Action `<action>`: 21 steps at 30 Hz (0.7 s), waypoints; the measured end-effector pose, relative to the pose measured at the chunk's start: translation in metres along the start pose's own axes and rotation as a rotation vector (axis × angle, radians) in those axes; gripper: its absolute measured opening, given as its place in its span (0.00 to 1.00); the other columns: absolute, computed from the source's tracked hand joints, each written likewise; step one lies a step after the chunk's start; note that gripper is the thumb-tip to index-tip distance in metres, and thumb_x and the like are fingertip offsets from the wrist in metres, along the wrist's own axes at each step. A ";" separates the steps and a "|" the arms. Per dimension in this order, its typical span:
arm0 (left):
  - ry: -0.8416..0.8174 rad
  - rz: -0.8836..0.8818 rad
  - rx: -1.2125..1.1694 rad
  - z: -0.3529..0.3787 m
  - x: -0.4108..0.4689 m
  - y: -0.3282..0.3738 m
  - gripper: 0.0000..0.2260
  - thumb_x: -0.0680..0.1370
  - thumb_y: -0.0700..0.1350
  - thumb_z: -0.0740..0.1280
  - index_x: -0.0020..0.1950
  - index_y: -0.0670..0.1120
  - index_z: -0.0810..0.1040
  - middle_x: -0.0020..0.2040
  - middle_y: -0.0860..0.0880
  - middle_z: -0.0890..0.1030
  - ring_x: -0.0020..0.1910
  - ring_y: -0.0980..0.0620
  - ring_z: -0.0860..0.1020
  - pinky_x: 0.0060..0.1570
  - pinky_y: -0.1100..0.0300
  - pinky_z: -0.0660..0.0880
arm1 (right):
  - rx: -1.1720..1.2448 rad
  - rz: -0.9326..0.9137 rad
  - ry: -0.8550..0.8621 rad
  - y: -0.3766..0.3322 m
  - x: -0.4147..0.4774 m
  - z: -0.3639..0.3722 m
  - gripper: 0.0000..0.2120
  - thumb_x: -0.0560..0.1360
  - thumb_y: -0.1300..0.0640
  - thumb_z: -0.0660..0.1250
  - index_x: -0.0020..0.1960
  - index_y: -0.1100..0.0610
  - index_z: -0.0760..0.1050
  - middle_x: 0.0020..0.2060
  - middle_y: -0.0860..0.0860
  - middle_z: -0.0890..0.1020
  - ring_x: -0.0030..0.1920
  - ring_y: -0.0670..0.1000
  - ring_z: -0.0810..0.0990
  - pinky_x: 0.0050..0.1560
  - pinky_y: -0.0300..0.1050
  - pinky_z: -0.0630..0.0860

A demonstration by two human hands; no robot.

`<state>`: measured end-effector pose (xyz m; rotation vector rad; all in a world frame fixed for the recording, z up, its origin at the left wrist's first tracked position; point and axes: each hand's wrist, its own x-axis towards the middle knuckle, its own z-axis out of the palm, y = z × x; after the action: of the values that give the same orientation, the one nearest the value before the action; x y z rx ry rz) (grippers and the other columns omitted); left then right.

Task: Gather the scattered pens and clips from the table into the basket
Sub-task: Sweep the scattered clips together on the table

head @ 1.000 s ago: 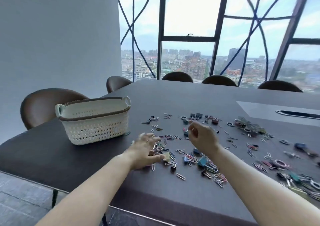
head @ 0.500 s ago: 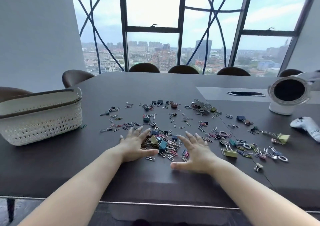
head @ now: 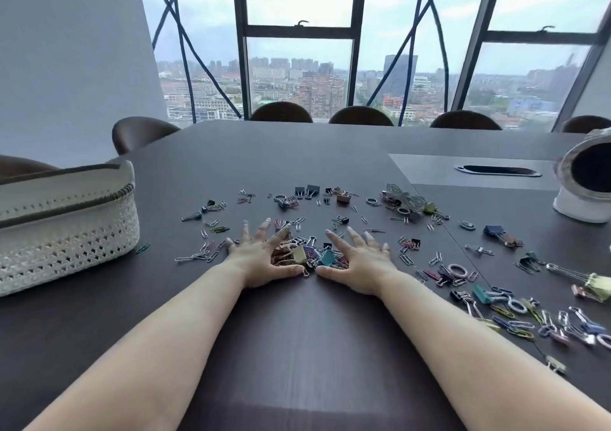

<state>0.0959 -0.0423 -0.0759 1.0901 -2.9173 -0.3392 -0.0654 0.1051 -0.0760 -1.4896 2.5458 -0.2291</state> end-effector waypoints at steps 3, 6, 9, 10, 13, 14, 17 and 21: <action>0.040 0.039 0.016 -0.002 0.018 0.001 0.34 0.68 0.72 0.58 0.72 0.65 0.53 0.75 0.52 0.56 0.75 0.44 0.50 0.69 0.37 0.49 | -0.010 -0.080 0.050 0.000 0.018 -0.002 0.30 0.70 0.30 0.56 0.70 0.34 0.55 0.75 0.47 0.56 0.75 0.56 0.51 0.73 0.59 0.48; 0.148 0.120 0.039 -0.001 0.023 0.000 0.29 0.69 0.70 0.58 0.67 0.59 0.66 0.68 0.50 0.67 0.69 0.48 0.62 0.67 0.49 0.59 | 0.015 -0.155 0.162 -0.001 0.027 -0.003 0.21 0.72 0.34 0.58 0.63 0.39 0.68 0.66 0.49 0.69 0.68 0.55 0.63 0.68 0.52 0.60; 0.242 0.197 -0.049 0.000 0.018 0.001 0.18 0.75 0.60 0.62 0.60 0.53 0.74 0.60 0.48 0.72 0.62 0.47 0.69 0.62 0.55 0.66 | 0.061 -0.198 0.212 -0.002 0.026 -0.002 0.16 0.72 0.37 0.61 0.56 0.43 0.71 0.56 0.51 0.73 0.61 0.53 0.67 0.61 0.48 0.66; 0.279 0.211 -0.051 0.001 0.016 0.002 0.16 0.75 0.58 0.63 0.59 0.51 0.75 0.59 0.47 0.74 0.60 0.46 0.70 0.60 0.56 0.67 | 0.060 -0.202 0.219 -0.003 0.025 -0.001 0.16 0.72 0.38 0.61 0.55 0.44 0.71 0.55 0.51 0.74 0.61 0.53 0.68 0.60 0.47 0.67; 0.386 0.227 -0.028 0.002 0.010 0.004 0.14 0.76 0.54 0.63 0.56 0.48 0.76 0.56 0.47 0.77 0.56 0.45 0.75 0.54 0.57 0.70 | 0.018 -0.192 0.229 -0.007 0.021 0.000 0.17 0.74 0.39 0.60 0.56 0.48 0.70 0.56 0.52 0.76 0.60 0.55 0.70 0.58 0.46 0.66; 0.408 0.227 -0.018 0.002 0.007 0.005 0.13 0.77 0.53 0.62 0.56 0.47 0.76 0.56 0.47 0.77 0.56 0.45 0.76 0.53 0.58 0.70 | 0.002 -0.185 0.229 -0.009 0.019 -0.001 0.17 0.74 0.39 0.59 0.57 0.49 0.69 0.56 0.53 0.77 0.60 0.55 0.70 0.57 0.46 0.67; 0.421 0.206 0.046 0.001 0.001 0.008 0.13 0.77 0.51 0.61 0.59 0.47 0.74 0.58 0.47 0.77 0.58 0.45 0.76 0.54 0.57 0.70 | -0.031 -0.171 0.226 -0.016 0.013 -0.005 0.17 0.76 0.43 0.58 0.58 0.54 0.67 0.56 0.56 0.79 0.58 0.58 0.75 0.52 0.48 0.70; 0.454 0.137 -0.009 -0.006 -0.008 0.001 0.13 0.78 0.49 0.59 0.59 0.45 0.74 0.56 0.46 0.78 0.56 0.43 0.77 0.52 0.55 0.72 | 0.009 -0.145 0.211 -0.022 0.011 -0.009 0.17 0.76 0.45 0.60 0.58 0.57 0.66 0.53 0.59 0.80 0.54 0.61 0.78 0.47 0.50 0.72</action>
<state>0.1022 -0.0377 -0.0697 0.8271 -2.5609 -0.0858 -0.0541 0.0855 -0.0636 -1.7331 2.5900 -0.4401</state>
